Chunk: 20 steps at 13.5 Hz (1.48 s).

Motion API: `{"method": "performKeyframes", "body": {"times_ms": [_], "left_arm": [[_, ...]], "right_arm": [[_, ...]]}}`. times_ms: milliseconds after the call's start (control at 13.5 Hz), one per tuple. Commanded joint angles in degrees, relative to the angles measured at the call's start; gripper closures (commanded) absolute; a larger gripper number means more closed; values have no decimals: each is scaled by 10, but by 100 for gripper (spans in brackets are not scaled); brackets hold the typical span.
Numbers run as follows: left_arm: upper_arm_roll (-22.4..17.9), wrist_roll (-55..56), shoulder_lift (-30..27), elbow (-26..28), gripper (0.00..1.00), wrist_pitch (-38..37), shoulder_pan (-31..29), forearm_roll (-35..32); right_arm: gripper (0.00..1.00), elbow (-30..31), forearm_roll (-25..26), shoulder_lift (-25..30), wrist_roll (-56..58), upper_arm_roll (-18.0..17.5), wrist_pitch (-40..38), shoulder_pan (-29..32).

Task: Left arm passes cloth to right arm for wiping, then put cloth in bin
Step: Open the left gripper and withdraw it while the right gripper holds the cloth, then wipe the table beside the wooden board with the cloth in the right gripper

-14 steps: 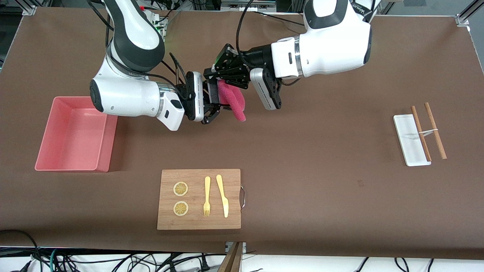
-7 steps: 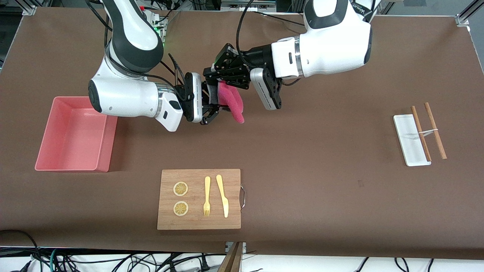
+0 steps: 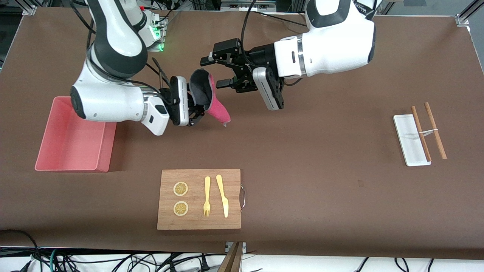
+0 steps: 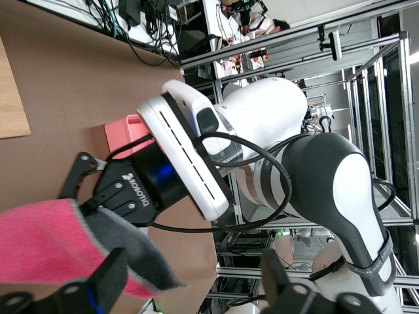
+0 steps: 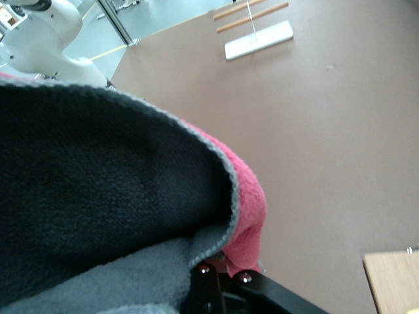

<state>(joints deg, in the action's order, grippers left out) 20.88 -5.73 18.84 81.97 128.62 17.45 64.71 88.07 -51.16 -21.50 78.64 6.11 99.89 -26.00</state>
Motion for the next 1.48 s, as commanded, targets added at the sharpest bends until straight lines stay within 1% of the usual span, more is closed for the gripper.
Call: {"method": "performKeyframes", "body": {"times_ms": [0, 148, 296, 444, 518, 591, 665, 887, 961, 1109, 1257, 1405], "left_arm": [[0, -2, -27, 7, 0, -10, -28, 7], [1, -2, -54, 31, 0, -39, -57, -3], [0, -2, -66, 34, 0, -82, -88, -35], [1, -2, -75, 32, 0, -113, -116, -84], [0, -2, -80, 35, 0, -145, -135, -112], [1, -2, -76, 35, 0, -176, -155, -145], [0, -1, -65, 36, 0, -195, -162, -177], [0, -5, -31, 37, 0, -250, -202, -307], [-1, -7, -25, 37, 0, -270, -210, -367], [-2, -9, -13, 35, 0, -289, -213, -490], [-3, -9, -13, 33, 0, -319, -222, -576], [-4, -9, -17, 25, 0, -344, -246, -645]], "right_arm": [[100, -5, 42, 10, -9, 6, -41, 16], [100, -5, 90, 15, -9, 6, -57, 30], [100, -4, 138, 22, -6, 6, -63, 46], [100, -3, 187, 25, -6, 6, -69, 54], [100, -1, 212, 28, -9, 6, -69, 57], [100, 0, 240, 30, -9, 6, -69, 58], [100, 2, 267, 30, -15, 6, -68, 58], [100, 8, 355, 30, -56, 5, -61, 58], [100, 18, 380, 30, -70, 4, -54, 57], [100, 44, 418, 30, -100, 2, -34, 57], [100, 81, 452, 28, -133, 2, 5, 58], [100, 121, 481, 21, -180, 3, 54, 59]]}}
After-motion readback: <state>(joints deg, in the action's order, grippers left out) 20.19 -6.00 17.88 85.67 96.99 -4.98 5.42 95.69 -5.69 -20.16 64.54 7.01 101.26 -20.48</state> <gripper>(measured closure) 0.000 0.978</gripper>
